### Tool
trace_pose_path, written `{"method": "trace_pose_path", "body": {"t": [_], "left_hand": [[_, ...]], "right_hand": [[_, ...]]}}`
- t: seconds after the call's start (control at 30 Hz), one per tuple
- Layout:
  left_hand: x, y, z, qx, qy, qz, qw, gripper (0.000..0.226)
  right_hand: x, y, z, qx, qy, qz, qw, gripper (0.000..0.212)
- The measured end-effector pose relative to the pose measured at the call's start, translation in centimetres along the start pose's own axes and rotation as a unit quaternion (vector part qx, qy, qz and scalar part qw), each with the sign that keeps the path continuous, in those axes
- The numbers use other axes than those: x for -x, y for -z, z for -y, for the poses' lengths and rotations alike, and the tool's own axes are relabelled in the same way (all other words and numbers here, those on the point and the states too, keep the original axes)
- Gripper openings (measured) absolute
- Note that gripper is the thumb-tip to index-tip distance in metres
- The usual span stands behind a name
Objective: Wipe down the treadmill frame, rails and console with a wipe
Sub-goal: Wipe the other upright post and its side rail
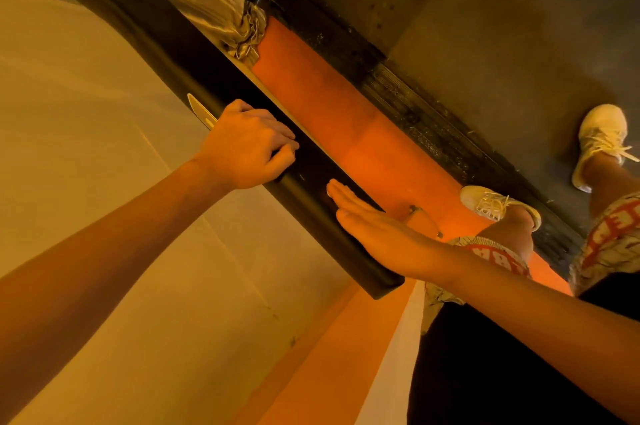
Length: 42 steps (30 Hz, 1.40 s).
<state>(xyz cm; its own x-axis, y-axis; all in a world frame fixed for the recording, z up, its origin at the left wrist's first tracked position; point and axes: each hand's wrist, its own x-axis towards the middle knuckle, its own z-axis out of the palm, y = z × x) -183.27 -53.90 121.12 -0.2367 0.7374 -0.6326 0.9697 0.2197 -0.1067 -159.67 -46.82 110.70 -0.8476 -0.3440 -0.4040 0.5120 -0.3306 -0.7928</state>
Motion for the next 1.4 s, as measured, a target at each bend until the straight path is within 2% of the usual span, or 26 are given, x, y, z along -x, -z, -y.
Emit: {"method": "trace_pose_path", "body": {"t": [0.2,0.4,0.53,0.7,0.97,1.03,1.17,1.4], "left_hand": [[0.4,0.1,0.1,0.001,-0.014,0.007,1.0,0.056],[1.1,-0.2,-0.3,0.013,-0.001,-0.003,1.0,0.053],[0.9,-0.4,-0.2,0.013,-0.008,-0.009,1.0,0.051],[0.6,-0.5,-0.3,0.013,-0.012,-0.015,1.0,0.05],[0.6,-0.6,-0.2,0.017,-0.01,-0.027,0.999,0.049],[0.6,-0.5,-0.1,0.014,-0.012,-0.029,0.999,0.05],[0.6,-0.6,-0.2,0.014,-0.013,-0.031,0.999,0.05],[0.6,-0.5,-0.4,0.011,-0.011,-0.033,0.999,0.05]], "right_hand": [[-3.2,1.8,-1.1,0.014,-0.01,-0.029,0.999,0.053],[-2.8,0.7,-2.3,0.025,-0.048,-0.041,0.998,0.053],[-3.6,2.0,-1.1,-0.017,-0.03,-0.044,0.998,0.053],[-2.3,0.7,-0.7,0.025,-0.033,-0.02,0.999,0.054],[-4.0,1.8,0.8,0.02,-0.012,-0.026,0.999,0.054],[-3.8,1.3,0.3,0.029,-0.019,-0.036,0.999,0.054],[-1.6,0.0,-1.9,-0.003,-0.01,-0.006,1.0,0.048],[-3.1,1.6,0.5,0.019,-0.011,-0.037,0.999,0.053]]}}
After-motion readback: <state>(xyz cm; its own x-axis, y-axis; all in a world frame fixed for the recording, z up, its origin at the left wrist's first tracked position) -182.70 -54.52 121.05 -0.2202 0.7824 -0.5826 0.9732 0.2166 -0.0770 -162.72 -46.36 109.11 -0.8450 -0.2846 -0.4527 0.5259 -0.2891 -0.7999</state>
